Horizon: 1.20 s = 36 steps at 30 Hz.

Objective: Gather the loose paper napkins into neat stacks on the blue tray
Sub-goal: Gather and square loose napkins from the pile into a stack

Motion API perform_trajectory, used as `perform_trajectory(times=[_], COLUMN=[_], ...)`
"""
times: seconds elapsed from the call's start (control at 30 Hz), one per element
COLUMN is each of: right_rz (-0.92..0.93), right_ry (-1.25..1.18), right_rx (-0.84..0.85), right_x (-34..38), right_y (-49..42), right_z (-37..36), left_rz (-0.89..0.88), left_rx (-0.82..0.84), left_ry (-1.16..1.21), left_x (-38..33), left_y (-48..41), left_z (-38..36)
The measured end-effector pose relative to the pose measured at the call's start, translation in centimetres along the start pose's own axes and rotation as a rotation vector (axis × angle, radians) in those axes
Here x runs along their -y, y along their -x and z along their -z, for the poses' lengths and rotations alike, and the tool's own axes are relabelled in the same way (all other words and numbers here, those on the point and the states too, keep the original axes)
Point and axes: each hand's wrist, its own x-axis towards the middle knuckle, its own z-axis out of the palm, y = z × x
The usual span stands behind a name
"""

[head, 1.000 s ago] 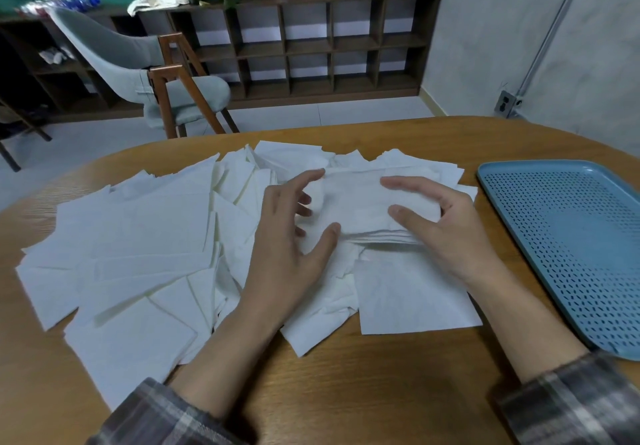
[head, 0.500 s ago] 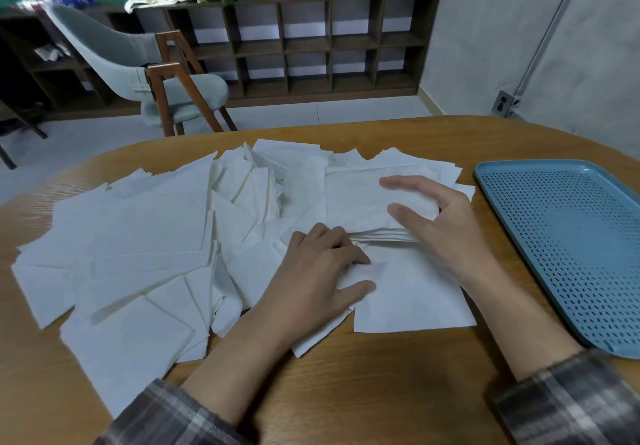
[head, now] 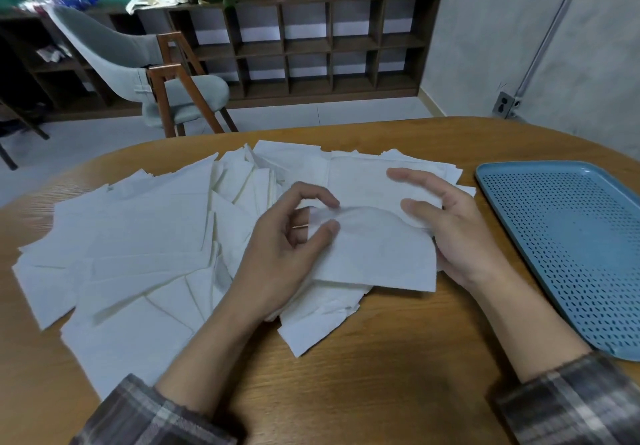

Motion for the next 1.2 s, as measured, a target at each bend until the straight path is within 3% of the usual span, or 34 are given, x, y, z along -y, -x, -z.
perform_trajectory(times=[0.17, 0.37, 0.57, 0.77, 1.1, 1.2], right_rz=[-0.025, -0.096, 0.029, 0.049, 0.127, 0.139], right_ry=[-0.111, -0.253, 0.024, -0.034, 0.142, 0.139], right_rx=[0.058, 0.151, 0.175, 0.242, 0.199, 0.178], right_x=[0.6, 1.5, 0.8, 1.4, 1.8, 1.6], right_y=[0.6, 0.9, 1.0, 1.3, 1.6, 1.5], right_z=[-0.5, -1.5, -1.3, -1.7, -2.2, -2.1], left_rz=[0.001, -0.082, -0.031, 0.068, 0.089, 0.022], left_rx=[-0.089, -0.152, -0.162, -0.196, -0.193, -0.202], left_ry=[0.156, -0.152, -0.115, 0.049, 0.011, -0.104], left_x=[-0.5, 0.9, 0.9, 0.1, 0.4, 0.9], left_y=[0.0, -0.2, -0.2, -0.2, -0.1, -0.1], left_z=[0.6, 0.5, 0.3, 0.4, -0.2, -0.3])
